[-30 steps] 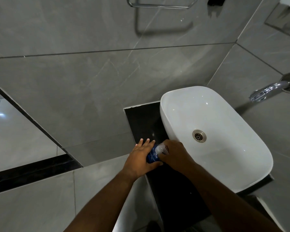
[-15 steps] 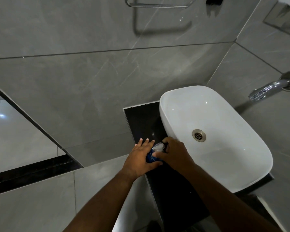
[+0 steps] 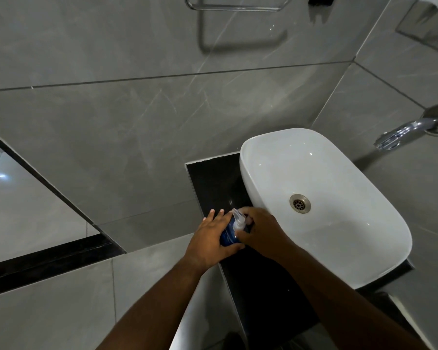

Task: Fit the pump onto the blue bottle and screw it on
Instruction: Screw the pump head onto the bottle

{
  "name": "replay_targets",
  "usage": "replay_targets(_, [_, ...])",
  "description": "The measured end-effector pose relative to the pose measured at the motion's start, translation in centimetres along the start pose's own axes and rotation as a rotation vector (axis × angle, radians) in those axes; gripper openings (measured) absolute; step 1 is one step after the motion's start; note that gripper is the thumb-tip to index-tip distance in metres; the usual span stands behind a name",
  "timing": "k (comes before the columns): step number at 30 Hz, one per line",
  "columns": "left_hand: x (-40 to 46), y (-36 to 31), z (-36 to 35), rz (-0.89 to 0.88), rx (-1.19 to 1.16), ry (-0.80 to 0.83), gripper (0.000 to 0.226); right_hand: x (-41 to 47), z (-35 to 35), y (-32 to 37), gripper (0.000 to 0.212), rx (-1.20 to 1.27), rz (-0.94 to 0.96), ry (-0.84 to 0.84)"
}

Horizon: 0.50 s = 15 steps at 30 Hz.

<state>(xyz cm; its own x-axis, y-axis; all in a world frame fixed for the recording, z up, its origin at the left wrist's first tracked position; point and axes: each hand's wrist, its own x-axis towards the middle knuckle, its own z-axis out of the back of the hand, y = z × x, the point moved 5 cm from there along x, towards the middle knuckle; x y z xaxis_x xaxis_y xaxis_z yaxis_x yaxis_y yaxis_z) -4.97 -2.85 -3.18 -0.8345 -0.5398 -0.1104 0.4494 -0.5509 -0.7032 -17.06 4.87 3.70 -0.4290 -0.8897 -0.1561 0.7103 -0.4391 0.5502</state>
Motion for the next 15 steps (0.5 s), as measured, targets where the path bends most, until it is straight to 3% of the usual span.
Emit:
replay_targets(4, [0.12,0.13,-0.15,0.008,0.002,-0.002,0.091,0.01,-0.24,-0.6,0.028,-0.067,-0.066,-0.003])
replay_targets(10, [0.23,0.42,-0.39,0.002,0.004,-0.013,0.092,0.22,-0.32,-0.32,0.042,-0.025,-0.041,-0.034])
replay_targets(15, [0.36,0.4,-0.39,-0.011,0.04,-0.025,0.093,0.4,-0.39,-0.44,0.033,-0.088,-0.11,-0.048])
